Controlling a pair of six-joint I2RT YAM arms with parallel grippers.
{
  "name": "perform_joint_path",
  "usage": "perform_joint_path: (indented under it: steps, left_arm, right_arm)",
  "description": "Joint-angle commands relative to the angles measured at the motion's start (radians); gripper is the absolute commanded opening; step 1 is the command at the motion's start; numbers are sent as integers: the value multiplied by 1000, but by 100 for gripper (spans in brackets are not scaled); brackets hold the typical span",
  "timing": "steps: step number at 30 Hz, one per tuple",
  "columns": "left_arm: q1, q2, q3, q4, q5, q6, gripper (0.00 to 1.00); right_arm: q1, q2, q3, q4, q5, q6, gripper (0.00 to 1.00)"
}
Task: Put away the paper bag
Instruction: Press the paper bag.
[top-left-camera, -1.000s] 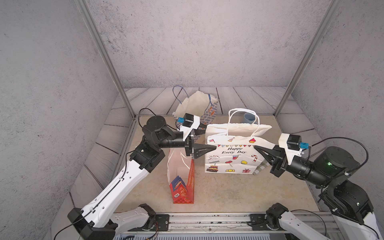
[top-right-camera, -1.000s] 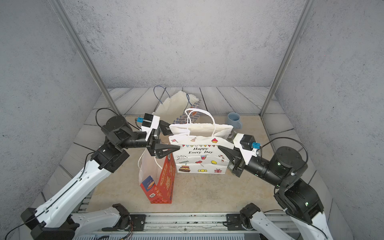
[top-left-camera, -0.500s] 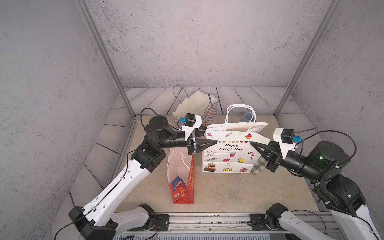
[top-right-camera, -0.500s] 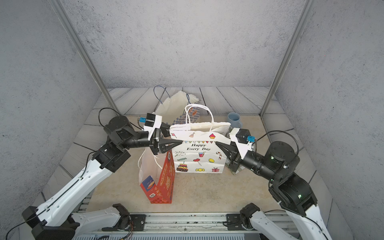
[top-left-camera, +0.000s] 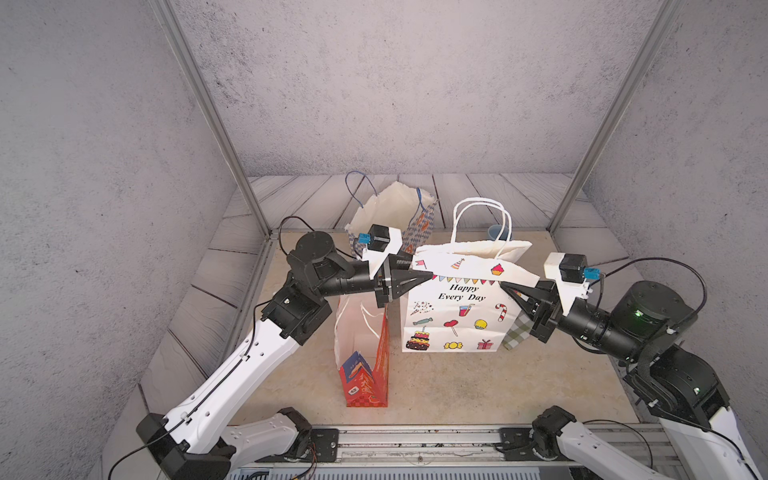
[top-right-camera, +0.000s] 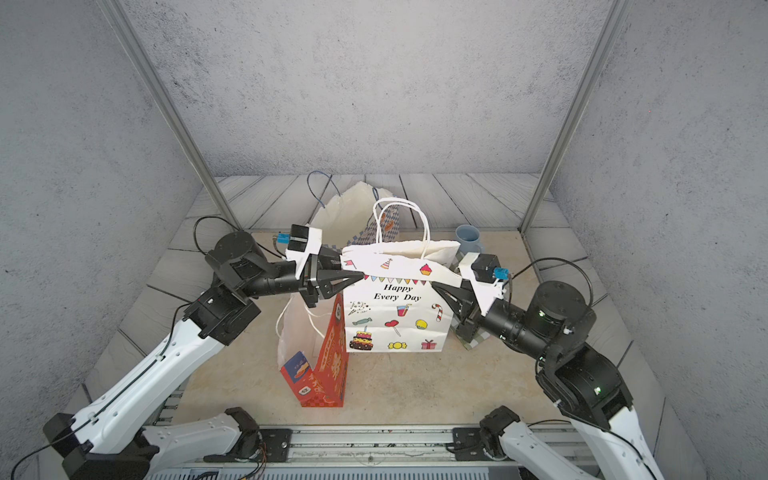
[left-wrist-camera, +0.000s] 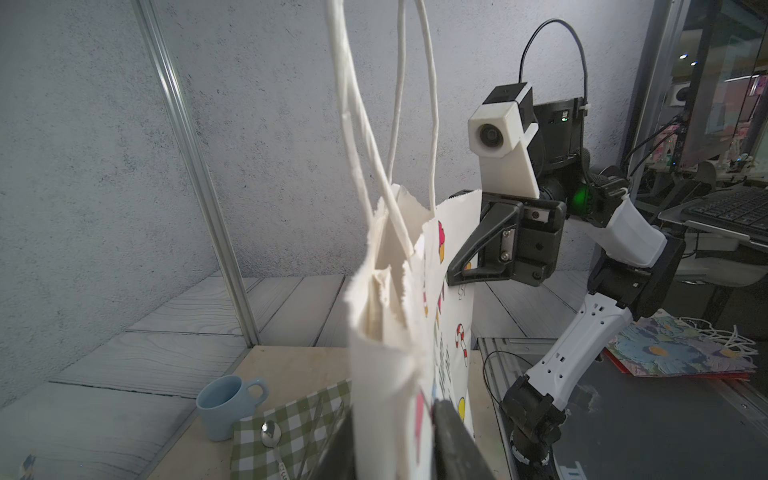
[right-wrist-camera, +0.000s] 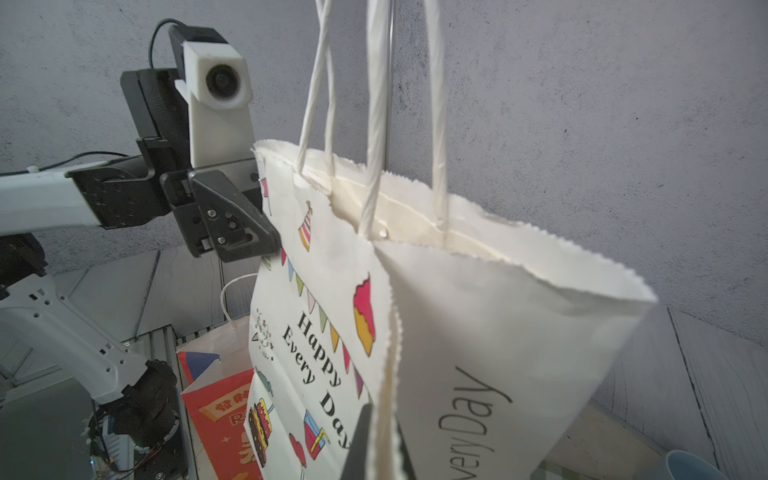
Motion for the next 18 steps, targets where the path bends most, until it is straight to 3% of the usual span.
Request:
perform_joint_path:
  steps: [1, 6, 11, 14, 18]
  left_arm:
    - [-8, -17, 6, 38, 20, -11, 26]
    - [-13, -13, 12, 32, 25, -12, 25]
    - [-14, -12, 15, 35, 1, -7, 2]
    - [-14, -14, 15, 41, -23, -5, 0]
    - [-14, -14, 12, 52, -40, -1, 0]
  right_arm:
    - [2, 9, 12, 15, 2, 27, 1]
    - [2, 16, 11, 23, -8, 40, 2]
    - [2, 16, 12, 3, 1, 34, 9]
    - [2, 12, 20, -36, 36, 23, 21]
    - [2, -5, 45, -106, 137, 10, 43]
